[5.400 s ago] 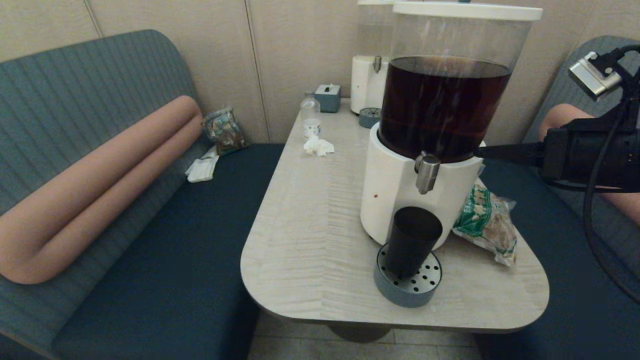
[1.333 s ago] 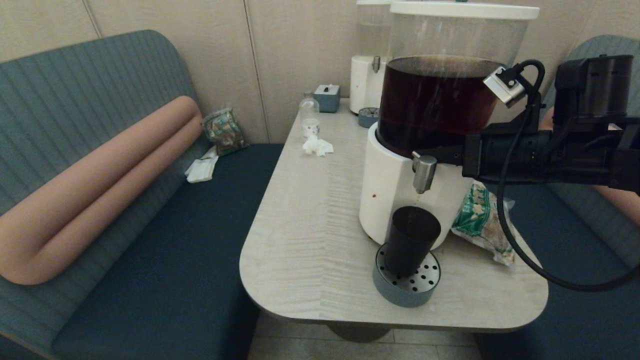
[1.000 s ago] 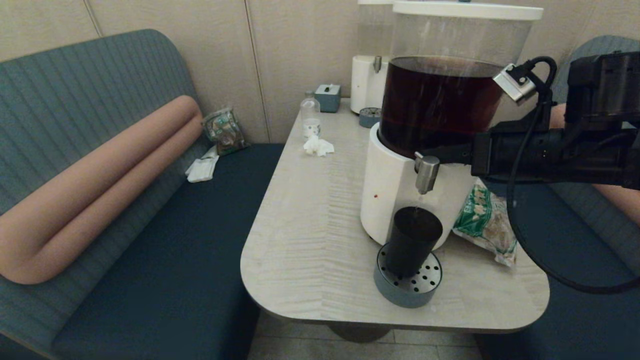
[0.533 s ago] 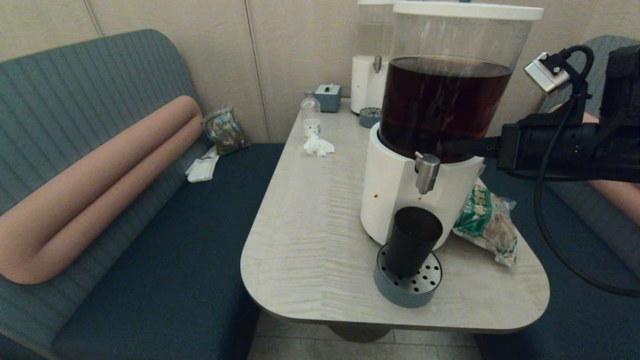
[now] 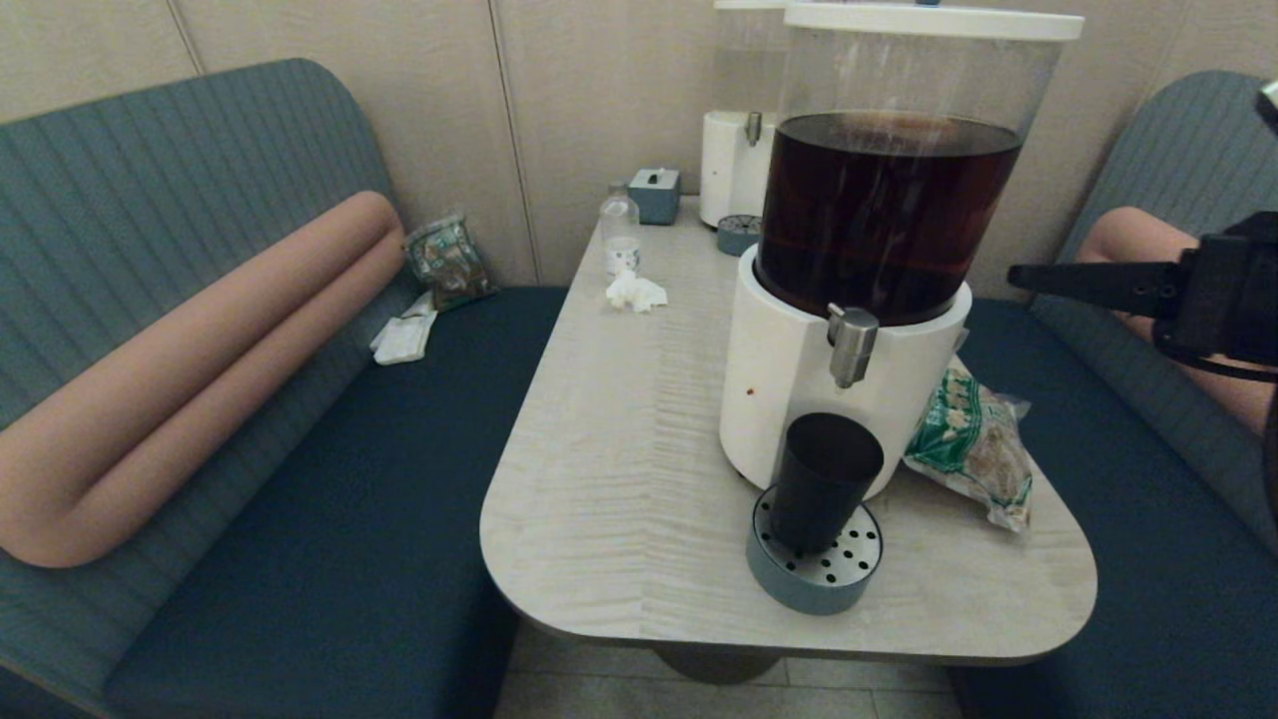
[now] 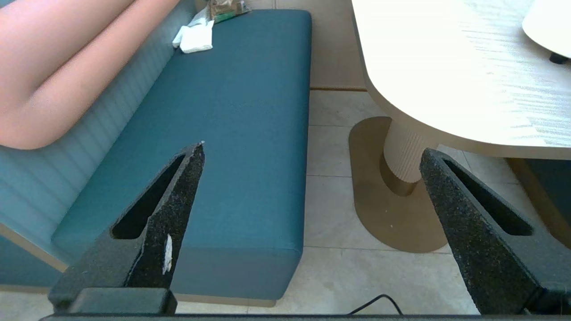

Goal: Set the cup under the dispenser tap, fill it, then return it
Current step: Turn off the faucet

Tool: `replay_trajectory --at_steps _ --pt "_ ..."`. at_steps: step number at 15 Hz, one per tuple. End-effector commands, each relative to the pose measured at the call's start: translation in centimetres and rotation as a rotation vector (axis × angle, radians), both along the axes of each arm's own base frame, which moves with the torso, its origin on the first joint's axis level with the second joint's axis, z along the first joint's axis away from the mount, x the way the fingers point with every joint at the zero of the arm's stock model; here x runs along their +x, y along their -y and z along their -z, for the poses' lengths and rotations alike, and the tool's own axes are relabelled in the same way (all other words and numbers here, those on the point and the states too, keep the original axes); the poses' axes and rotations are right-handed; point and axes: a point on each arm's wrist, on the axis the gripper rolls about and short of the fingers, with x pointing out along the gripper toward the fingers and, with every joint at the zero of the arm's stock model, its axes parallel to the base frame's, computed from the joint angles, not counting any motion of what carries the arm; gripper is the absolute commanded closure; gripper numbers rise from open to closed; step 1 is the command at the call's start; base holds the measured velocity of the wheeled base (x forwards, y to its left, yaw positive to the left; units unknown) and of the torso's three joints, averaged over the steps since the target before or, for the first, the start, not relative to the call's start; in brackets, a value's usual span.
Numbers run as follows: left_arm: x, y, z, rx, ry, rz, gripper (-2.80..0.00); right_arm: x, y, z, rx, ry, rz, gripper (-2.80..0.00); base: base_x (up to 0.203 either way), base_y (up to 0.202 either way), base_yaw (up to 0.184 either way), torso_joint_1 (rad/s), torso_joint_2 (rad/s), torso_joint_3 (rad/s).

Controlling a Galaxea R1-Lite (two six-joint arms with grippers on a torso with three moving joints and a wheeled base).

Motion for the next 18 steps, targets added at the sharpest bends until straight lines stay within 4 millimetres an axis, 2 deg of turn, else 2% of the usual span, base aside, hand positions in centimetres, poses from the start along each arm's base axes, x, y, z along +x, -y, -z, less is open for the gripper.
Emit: replay_trajectory --at_steps 1,4,6,9,14,17,18 --pt "0.0 0.0 0.0 -0.001 -0.001 0.0 -2.8 -6.2 2.0 -1.6 0.006 0.122 0.077 0.0 0.0 0.0 0.0 0.0 0.0 0.0" --pt "0.0 0.0 0.0 -0.001 -0.001 0.0 -2.8 -12.7 3.2 -1.1 -0.011 0.184 0.191 0.0 0.0 0.0 0.0 0.0 0.0 0.0" --pt "0.0 0.0 0.0 -0.001 -0.001 0.0 -2.8 -16.2 3.2 0.9 -0.025 0.21 0.241 0.0 0.0 0.0 0.0 0.0 0.0 0.0" --pt "0.0 0.0 0.0 -0.001 -0.001 0.0 -2.8 -20.1 2.7 4.7 -0.092 0.252 0.26 0.0 0.0 0.0 0.0 0.0 0.0 0.0" --pt "0.0 0.0 0.0 -0.001 -0.001 0.0 -2.8 -23.9 2.2 7.5 -0.141 0.298 0.254 0.0 0.0 0.0 0.0 0.0 0.0 0.0" --pt "0.0 0.0 0.0 -0.001 -0.001 0.0 -2.8 -24.0 2.3 9.2 -0.142 0.285 0.276 0.0 0.0 0.0 0.0 0.0 0.0 0.0" --pt "0.0 0.0 0.0 -0.002 -0.001 0.0 -2.8 -23.4 2.4 9.0 -0.142 0.276 0.283 0.0 0.0 0.0 0.0 0.0 0.0 0.0"
